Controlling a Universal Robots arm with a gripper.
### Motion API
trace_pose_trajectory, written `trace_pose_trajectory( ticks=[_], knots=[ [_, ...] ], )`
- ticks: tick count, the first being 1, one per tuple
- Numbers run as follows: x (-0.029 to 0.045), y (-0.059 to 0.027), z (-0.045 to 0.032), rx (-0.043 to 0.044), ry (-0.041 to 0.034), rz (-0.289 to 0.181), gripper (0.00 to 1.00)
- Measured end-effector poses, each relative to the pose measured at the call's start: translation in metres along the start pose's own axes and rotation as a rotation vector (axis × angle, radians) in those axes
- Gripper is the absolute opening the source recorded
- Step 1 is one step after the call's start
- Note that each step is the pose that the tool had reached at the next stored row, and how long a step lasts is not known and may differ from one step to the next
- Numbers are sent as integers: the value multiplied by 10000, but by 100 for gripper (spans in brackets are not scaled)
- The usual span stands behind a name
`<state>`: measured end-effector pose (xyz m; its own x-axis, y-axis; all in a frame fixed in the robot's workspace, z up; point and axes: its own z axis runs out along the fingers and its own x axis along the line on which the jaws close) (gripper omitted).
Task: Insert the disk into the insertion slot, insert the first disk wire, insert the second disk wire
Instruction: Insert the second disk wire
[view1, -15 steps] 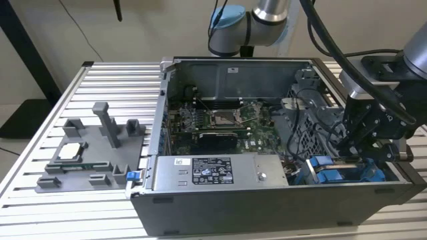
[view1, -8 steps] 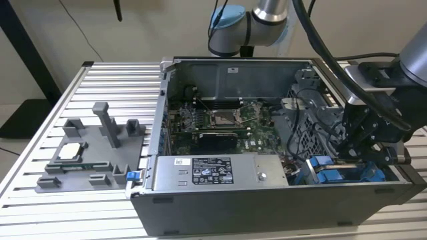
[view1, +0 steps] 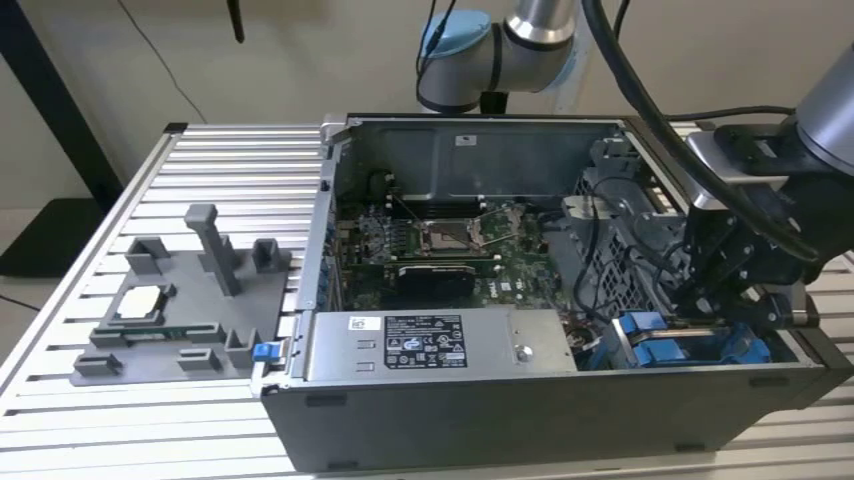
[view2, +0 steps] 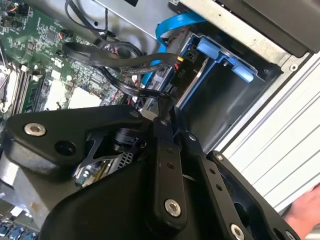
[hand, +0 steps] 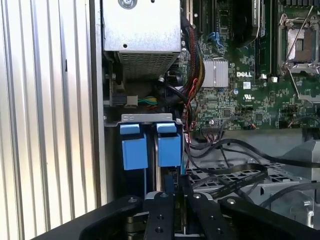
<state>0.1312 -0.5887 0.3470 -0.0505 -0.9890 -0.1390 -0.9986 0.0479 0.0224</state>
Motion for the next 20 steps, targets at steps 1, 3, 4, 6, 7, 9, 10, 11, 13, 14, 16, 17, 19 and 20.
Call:
trace_pose_trajectory(
  ticks=[1, 3, 4, 6, 7, 9, 10, 11, 13, 14, 16, 17, 19, 20],
  knots=[
    [-3, -1, 5, 4, 0, -2, 0],
    [-3, -5, 14, 9, 0, -2, 0],
    [-2, -6, 18, 11, 0, -2, 0],
    [-2, -10, 26, 17, 1, -3, 0],
    [-2, -12, 30, 19, 2, -3, 0],
    [-4, -17, 39, 22, 0, -4, 0],
    [-5, -18, 44, 24, -2, -4, 0],
    [-7, -19, 48, 25, -3, -3, 0],
    [-11, -21, 55, 29, -1, -5, 0],
    [-13, -22, 59, 30, -2, -5, 0],
    [-15, -24, 66, 33, 0, -6, 0],
    [-16, -25, 70, 35, 0, -6, 0],
    [-17, -27, 77, 38, -1, -6, 0],
    [-18, -28, 81, 41, -1, -7, 0]
  ],
)
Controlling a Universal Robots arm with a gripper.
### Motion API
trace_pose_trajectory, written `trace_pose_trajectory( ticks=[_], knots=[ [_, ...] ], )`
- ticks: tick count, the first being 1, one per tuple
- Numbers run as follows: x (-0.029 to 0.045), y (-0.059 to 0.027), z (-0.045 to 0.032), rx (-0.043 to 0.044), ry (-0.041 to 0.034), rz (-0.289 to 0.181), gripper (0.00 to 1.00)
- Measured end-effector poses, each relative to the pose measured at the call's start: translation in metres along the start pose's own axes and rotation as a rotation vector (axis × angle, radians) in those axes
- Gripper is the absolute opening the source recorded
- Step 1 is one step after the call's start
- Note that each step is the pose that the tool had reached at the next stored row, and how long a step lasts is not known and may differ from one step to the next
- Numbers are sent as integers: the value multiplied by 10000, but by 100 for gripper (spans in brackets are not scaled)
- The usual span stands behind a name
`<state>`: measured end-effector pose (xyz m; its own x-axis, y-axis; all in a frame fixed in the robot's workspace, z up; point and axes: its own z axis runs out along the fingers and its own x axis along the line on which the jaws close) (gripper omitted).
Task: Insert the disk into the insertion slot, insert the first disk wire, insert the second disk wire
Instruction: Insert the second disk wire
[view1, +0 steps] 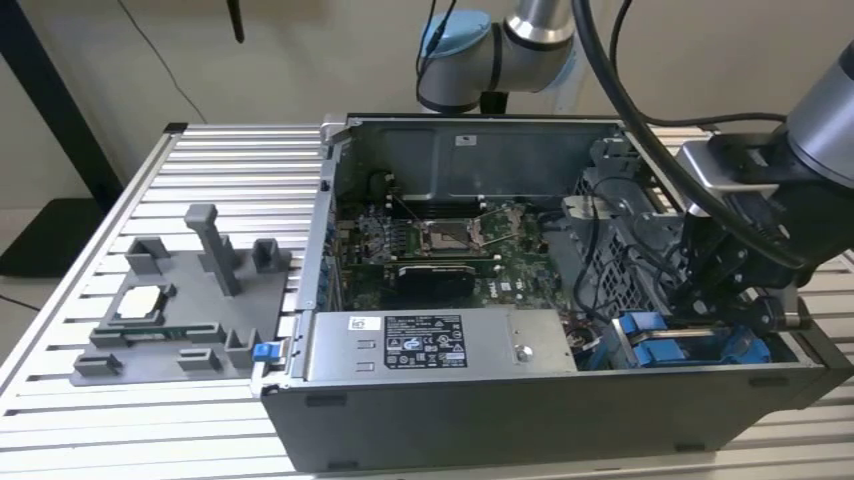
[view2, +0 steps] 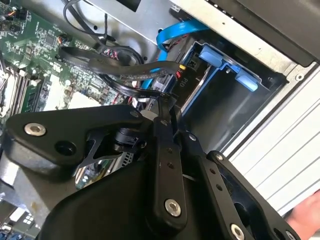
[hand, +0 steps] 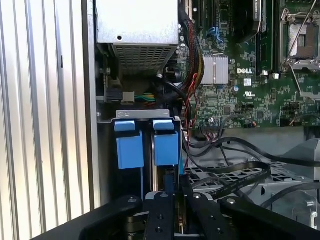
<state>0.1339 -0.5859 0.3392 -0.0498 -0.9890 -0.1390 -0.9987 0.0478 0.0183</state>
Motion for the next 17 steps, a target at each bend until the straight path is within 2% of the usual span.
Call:
trace_pose_trajectory(
  ticks=[8, 9, 11, 17],
  knots=[
    [2, -2, 39, 7, 2, -1, 0],
    [2, -2, 39, 7, 3, -1, 100],
    [-1, -2, 16, 7, -3, -1, 100],
    [-20, 1, -124, 6, -1, 5, 100]
  ],
)
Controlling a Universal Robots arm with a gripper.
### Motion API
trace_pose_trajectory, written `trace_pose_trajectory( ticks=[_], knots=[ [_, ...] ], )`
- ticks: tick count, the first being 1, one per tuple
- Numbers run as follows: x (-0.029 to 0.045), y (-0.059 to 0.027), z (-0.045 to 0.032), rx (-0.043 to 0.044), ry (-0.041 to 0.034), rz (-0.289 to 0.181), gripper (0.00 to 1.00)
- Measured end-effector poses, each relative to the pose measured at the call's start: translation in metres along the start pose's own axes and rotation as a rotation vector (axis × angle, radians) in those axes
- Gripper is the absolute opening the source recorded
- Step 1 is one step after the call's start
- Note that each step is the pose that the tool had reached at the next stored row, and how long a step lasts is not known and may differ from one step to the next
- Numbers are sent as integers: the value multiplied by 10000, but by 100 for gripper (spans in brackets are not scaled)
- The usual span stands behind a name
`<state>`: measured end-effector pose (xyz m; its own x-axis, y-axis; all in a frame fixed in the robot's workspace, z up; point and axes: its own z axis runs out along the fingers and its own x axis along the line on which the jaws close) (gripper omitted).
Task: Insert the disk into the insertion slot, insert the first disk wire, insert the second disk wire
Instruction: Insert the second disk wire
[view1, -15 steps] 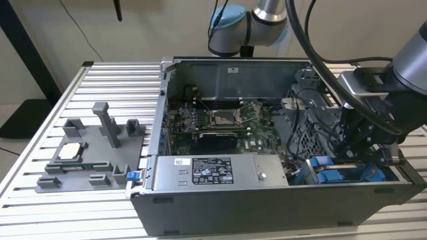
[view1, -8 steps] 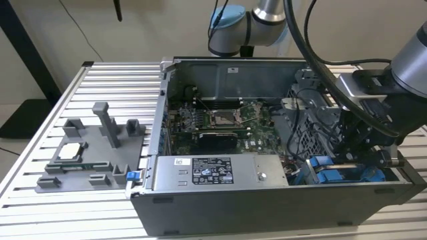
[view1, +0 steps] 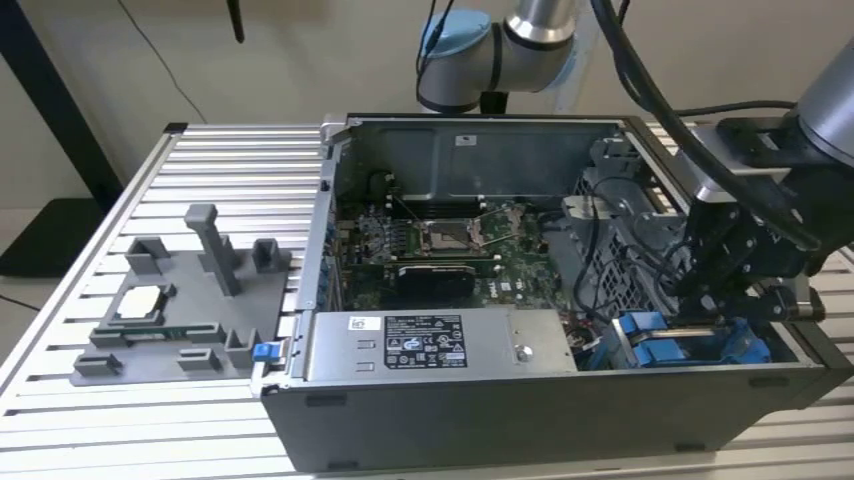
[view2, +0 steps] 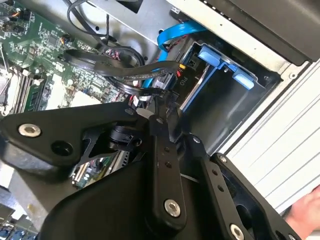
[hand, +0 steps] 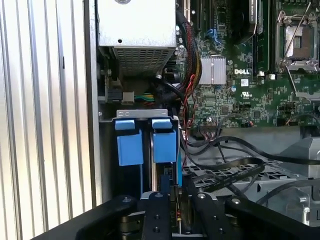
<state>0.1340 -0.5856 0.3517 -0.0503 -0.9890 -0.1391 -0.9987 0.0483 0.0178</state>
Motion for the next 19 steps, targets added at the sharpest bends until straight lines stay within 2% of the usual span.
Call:
trace_pose_trajectory(
  ticks=[5, 12, 19],
  knots=[
    [-15, 2, -107, 0, -1, 6, 100],
    [-29, 4, -207, 0, 10, 8, 100],
    [-30, 4, -215, 0, 9, 8, 100]
  ],
)
